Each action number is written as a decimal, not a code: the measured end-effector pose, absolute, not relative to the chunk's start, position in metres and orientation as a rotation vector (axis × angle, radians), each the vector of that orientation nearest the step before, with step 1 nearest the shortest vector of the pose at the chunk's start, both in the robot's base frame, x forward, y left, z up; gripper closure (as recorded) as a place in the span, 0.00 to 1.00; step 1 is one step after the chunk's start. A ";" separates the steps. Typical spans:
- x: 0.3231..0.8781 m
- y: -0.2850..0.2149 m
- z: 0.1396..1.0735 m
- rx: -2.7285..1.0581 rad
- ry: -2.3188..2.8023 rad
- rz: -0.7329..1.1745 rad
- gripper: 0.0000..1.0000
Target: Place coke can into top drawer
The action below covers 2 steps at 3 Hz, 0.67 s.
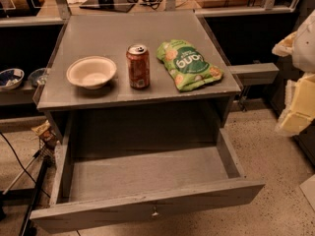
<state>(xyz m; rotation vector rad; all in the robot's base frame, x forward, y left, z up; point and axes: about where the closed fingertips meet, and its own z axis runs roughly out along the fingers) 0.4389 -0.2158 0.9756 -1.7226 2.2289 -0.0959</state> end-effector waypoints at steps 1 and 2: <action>0.439 -0.216 0.976 -1.723 2.229 -0.096 0.00; 0.446 -0.209 0.967 -1.685 2.216 -0.041 0.00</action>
Offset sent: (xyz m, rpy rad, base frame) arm 0.0206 0.0176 -0.0295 0.1524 0.0108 -0.0214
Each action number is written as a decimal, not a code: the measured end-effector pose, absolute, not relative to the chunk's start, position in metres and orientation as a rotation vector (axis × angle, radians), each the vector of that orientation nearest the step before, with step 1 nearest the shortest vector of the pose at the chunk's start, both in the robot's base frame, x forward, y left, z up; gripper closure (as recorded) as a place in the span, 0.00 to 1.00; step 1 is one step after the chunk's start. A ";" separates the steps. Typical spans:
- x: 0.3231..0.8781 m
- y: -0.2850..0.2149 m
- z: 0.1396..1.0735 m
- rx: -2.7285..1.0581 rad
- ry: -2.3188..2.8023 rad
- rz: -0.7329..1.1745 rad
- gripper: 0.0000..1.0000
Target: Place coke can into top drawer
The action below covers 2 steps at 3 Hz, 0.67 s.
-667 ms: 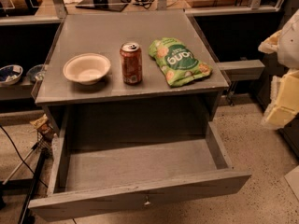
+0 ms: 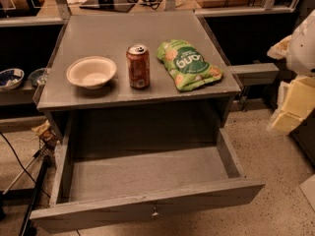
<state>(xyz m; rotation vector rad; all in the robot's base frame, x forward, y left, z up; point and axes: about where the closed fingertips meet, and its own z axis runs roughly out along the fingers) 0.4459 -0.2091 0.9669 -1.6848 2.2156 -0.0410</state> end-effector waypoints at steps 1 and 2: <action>0.457 -0.198 0.956 -1.649 2.195 0.028 0.00; 0.468 -0.188 0.949 -1.624 2.181 0.079 0.00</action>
Offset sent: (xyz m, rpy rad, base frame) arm 0.0362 0.0320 -0.0283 0.1643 0.0115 -0.0079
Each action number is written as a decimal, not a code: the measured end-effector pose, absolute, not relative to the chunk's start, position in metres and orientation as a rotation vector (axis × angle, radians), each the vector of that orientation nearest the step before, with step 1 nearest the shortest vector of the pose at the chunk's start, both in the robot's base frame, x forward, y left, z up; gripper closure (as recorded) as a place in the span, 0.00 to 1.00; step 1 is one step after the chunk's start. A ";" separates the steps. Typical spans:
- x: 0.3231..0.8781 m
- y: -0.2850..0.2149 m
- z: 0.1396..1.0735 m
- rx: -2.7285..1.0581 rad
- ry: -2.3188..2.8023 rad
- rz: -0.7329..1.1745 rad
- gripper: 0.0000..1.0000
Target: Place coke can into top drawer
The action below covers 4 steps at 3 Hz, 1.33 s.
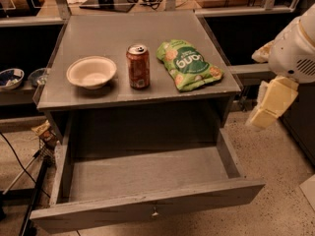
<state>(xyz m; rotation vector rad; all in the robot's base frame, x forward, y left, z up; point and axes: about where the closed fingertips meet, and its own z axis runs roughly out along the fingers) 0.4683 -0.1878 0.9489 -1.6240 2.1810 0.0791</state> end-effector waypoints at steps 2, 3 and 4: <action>0.477 -0.175 0.943 -1.590 2.139 0.219 0.00; 0.483 -0.169 0.939 -1.561 2.121 0.231 0.00; 0.499 -0.155 0.931 -1.527 2.096 0.253 0.00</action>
Offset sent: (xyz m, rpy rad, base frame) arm 0.0078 0.0078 -0.0052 0.0812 0.0154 0.0121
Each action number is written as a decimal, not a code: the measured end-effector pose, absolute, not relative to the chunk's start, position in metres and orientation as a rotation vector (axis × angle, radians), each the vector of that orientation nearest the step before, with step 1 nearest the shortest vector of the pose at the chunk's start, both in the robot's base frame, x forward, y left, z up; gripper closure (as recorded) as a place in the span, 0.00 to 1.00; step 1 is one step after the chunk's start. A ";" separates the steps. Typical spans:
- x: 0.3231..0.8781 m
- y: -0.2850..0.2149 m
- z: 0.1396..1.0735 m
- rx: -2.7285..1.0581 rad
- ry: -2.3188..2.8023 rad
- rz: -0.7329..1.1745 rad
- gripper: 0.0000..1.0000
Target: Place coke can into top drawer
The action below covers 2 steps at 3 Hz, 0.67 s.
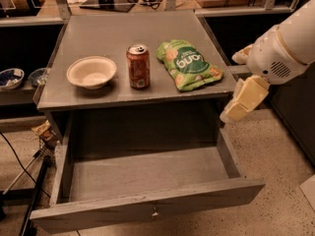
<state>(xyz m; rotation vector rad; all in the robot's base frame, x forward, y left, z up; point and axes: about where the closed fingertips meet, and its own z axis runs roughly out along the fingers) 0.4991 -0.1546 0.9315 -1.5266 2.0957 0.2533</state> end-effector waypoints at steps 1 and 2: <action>0.511 -0.143 0.925 -1.507 2.082 0.268 0.00; 0.521 -0.132 0.922 -1.488 2.072 0.308 0.00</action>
Offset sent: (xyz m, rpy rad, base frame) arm 0.0336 0.0319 -0.0129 0.1001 0.0055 -0.0091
